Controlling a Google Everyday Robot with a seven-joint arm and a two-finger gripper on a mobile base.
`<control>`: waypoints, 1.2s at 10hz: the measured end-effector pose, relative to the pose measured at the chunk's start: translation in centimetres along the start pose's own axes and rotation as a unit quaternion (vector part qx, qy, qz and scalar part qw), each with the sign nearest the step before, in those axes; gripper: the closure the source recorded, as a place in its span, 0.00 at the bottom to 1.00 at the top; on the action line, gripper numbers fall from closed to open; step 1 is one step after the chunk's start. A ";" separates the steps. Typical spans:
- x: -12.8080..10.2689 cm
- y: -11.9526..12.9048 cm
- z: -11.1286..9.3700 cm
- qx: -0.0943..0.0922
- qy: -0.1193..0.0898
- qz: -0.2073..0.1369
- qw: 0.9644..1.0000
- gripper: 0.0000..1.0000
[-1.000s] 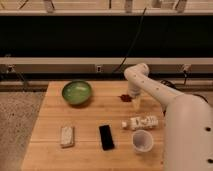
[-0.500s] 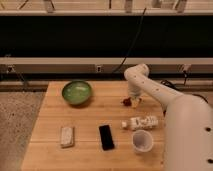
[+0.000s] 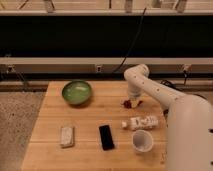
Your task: Place the pepper on the white sponge
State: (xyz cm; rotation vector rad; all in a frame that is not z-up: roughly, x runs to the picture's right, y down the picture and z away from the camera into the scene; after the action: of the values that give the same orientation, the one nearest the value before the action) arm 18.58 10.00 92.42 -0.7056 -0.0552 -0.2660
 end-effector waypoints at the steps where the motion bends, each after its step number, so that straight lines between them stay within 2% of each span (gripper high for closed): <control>1: -0.7 -0.1 -0.7 0.004 0.002 -0.003 1.000 1.00; 4: -0.9 0.3 -1.0 0.006 0.005 -0.007 1.000 1.00; 7: -1.9 0.2 -3.2 0.012 0.011 -0.019 1.000 1.00; 12: -3.0 0.5 -5.0 0.019 0.022 -0.041 0.999 1.00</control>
State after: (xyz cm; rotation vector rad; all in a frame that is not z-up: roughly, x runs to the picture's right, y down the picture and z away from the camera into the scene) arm 15.66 7.77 87.87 -0.6607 -0.0469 -0.3591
